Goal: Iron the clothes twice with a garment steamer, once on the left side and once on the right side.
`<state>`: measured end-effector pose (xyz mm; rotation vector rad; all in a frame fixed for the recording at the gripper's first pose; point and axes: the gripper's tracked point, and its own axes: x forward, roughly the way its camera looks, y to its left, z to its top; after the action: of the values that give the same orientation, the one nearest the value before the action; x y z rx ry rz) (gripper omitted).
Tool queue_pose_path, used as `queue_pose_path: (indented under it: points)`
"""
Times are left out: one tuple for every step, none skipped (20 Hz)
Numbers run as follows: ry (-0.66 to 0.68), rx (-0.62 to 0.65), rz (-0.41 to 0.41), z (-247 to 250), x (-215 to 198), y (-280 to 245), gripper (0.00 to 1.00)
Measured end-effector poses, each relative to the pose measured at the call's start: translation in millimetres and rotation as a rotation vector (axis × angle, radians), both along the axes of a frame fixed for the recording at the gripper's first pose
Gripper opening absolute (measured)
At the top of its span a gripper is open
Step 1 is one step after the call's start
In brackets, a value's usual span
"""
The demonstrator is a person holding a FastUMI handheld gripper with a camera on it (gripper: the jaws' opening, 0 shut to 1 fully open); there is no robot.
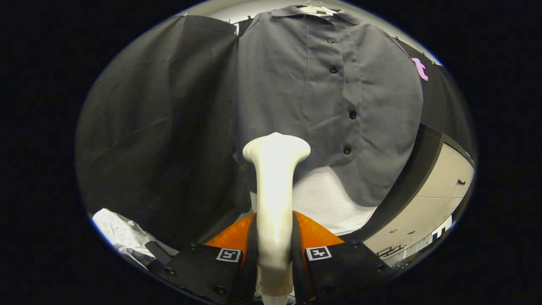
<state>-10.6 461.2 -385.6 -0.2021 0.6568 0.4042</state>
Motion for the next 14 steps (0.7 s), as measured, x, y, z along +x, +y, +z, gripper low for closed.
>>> queue_pose_path:
  points:
    - [0.010,-0.004,-0.002,-4.6,-2.4,-2.4,0.42]
    - [0.018,-0.008,-0.004,-7.7,-3.7,-4.2,0.42]
    - [0.023,-0.011,-0.005,-10.2,-4.6,-5.9,0.42]
    - [0.024,-0.011,-0.006,-11.2,-6.8,-7.7,0.42]
    - [0.021,-0.009,-0.007,-11.5,-8.1,-10.3,0.42]
    - [0.019,-0.008,-0.006,-11.8,-10.1,-12.2,0.42]
    - [0.019,-0.009,-0.002,-11.7,-12.2,-13.1,0.42]
    - [0.021,-0.008,0.001,-11.0,-13.7,-14.5,0.42]
    - [0.020,-0.005,0.001,-9.9,-13.4,-14.1,0.42]
    - [0.016,-0.003,0.001,-7.8,-12.9,-14.9,0.42]
    - [0.008,0.001,0.003,-3.3,-14.2,-14.7,0.42]
    - [-0.002,0.007,0.007,2.4,-13.7,-15.1,0.42]
    - [-0.018,0.017,0.011,10.7,-12.0,-14.3,0.42]
    - [-0.039,0.024,0.015,21.2,-10.2,-13.7,0.42]
